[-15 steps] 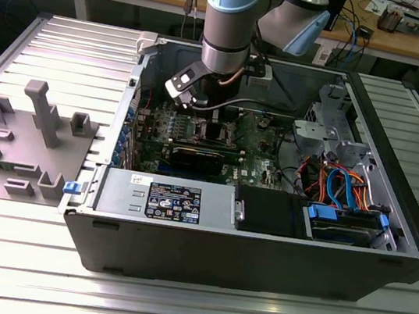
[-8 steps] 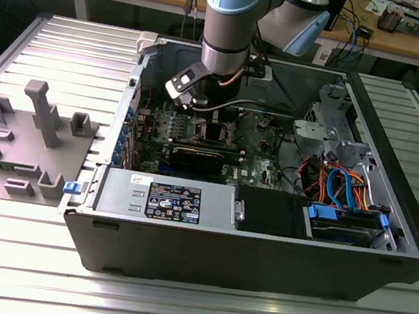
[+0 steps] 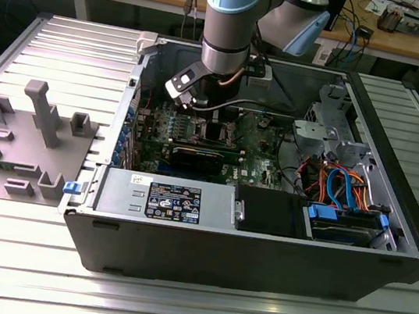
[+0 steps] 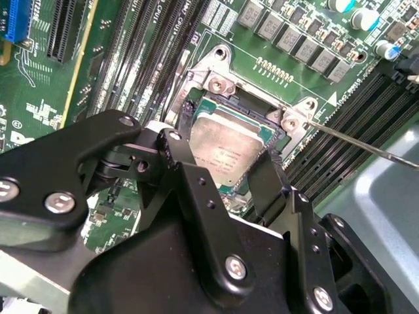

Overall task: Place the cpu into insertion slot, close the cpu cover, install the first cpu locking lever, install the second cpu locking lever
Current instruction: 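Place the cpu into insertion slot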

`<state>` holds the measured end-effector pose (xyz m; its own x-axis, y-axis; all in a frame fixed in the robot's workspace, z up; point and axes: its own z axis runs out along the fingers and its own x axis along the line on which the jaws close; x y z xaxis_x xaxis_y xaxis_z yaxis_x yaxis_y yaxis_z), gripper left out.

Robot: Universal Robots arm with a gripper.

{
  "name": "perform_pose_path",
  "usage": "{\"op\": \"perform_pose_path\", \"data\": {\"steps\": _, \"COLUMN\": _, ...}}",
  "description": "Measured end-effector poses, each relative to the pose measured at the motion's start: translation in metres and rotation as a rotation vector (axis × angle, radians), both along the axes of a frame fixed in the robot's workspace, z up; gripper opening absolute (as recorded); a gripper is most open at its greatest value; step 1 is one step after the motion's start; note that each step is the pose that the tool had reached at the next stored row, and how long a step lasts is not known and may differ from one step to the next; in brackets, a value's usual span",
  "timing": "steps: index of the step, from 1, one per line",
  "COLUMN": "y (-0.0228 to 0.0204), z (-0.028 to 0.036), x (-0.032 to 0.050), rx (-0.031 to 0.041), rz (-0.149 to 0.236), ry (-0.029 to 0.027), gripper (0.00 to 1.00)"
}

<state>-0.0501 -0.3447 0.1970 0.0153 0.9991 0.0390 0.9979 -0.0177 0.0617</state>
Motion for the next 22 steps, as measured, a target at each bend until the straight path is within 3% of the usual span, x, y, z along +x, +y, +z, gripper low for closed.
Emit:
{"op": "perform_pose_path", "data": {"steps": 13, "y": 0.0004, "z": 0.0008, "x": 0.0008, "rx": 0.0131, "rz": 0.0, "ry": 0.0002, "gripper": 0.61}}
{"op": "perform_pose_path", "data": {"steps": 22, "y": 0.0029, "z": 0.0005, "x": 0.0008, "rx": 0.0162, "rz": 0.0, "ry": 0.0002, "gripper": 0.61}}
